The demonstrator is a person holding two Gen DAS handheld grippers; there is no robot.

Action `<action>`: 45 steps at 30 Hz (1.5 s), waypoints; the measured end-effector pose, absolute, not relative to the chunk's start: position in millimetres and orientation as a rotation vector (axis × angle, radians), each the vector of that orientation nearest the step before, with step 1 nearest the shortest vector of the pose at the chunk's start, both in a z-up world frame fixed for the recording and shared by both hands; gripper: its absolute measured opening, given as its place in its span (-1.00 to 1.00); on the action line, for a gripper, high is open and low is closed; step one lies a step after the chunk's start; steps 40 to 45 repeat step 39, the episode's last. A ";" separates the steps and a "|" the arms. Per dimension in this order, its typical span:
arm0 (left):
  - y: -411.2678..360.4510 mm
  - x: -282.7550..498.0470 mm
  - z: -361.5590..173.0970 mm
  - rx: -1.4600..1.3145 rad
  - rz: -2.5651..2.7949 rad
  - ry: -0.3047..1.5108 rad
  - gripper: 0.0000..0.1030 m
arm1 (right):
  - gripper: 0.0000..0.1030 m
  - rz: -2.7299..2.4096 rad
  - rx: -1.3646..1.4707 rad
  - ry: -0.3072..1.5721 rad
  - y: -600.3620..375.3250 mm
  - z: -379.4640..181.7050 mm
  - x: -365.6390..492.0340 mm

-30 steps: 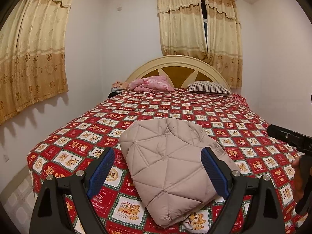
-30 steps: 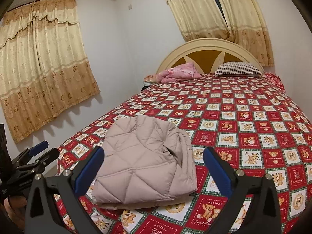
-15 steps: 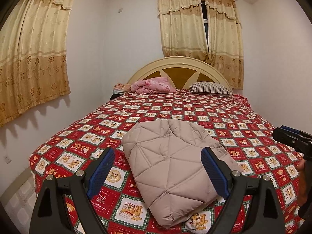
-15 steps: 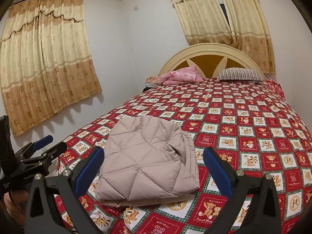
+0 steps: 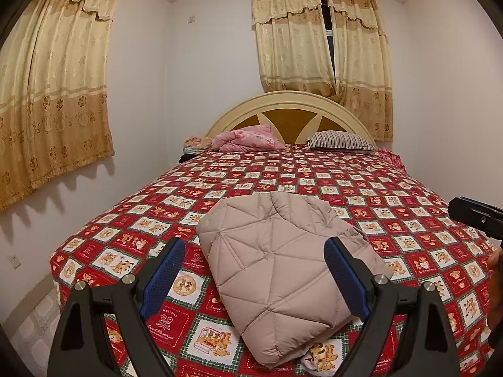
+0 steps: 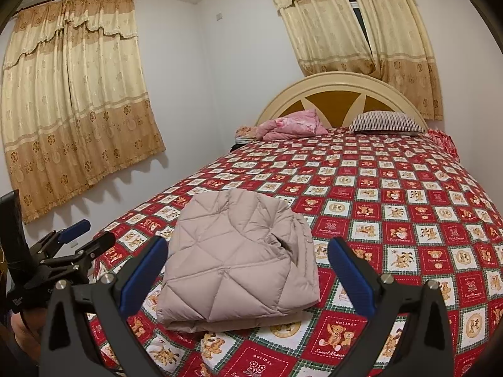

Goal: Fold large clothes

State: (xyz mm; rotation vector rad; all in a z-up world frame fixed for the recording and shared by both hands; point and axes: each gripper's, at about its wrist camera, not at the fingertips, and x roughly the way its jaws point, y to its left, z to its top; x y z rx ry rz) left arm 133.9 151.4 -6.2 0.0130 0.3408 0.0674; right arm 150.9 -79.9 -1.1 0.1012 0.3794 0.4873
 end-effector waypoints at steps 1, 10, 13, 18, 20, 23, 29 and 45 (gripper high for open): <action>151.3 134.0 -6.3 0.017 0.072 0.339 0.76 | 1.00 0.488 0.102 0.380 -79.8 -1.3 150.4; 147.3 132.3 -3.9 0.034 0.084 0.322 0.77 | 1.00 0.481 0.102 0.363 -81.1 -0.2 148.1; 146.5 129.5 -0.6 0.026 0.084 0.312 0.92 | 1.00 0.473 0.099 0.340 -81.7 2.2 143.9; 148.8 126.8 4.4 0.007 0.092 0.295 0.96 | 1.00 0.471 0.099 0.295 -82.9 9.8 137.2; 148.9 125.7 5.2 0.015 0.111 0.289 0.96 | 1.00 0.469 0.095 0.274 -82.8 12.8 134.3; 150.7 123.9 5.4 0.011 0.125 0.281 0.97 | 1.00 0.468 0.082 0.234 -81.6 16.8 128.7; 151.9 123.1 4.1 0.015 0.146 0.276 0.98 | 1.00 0.480 0.058 0.197 -77.7 19.4 124.0; 149.6 122.6 -0.3 0.028 0.138 0.255 0.98 | 1.00 0.483 0.036 0.217 -73.3 12.5 127.0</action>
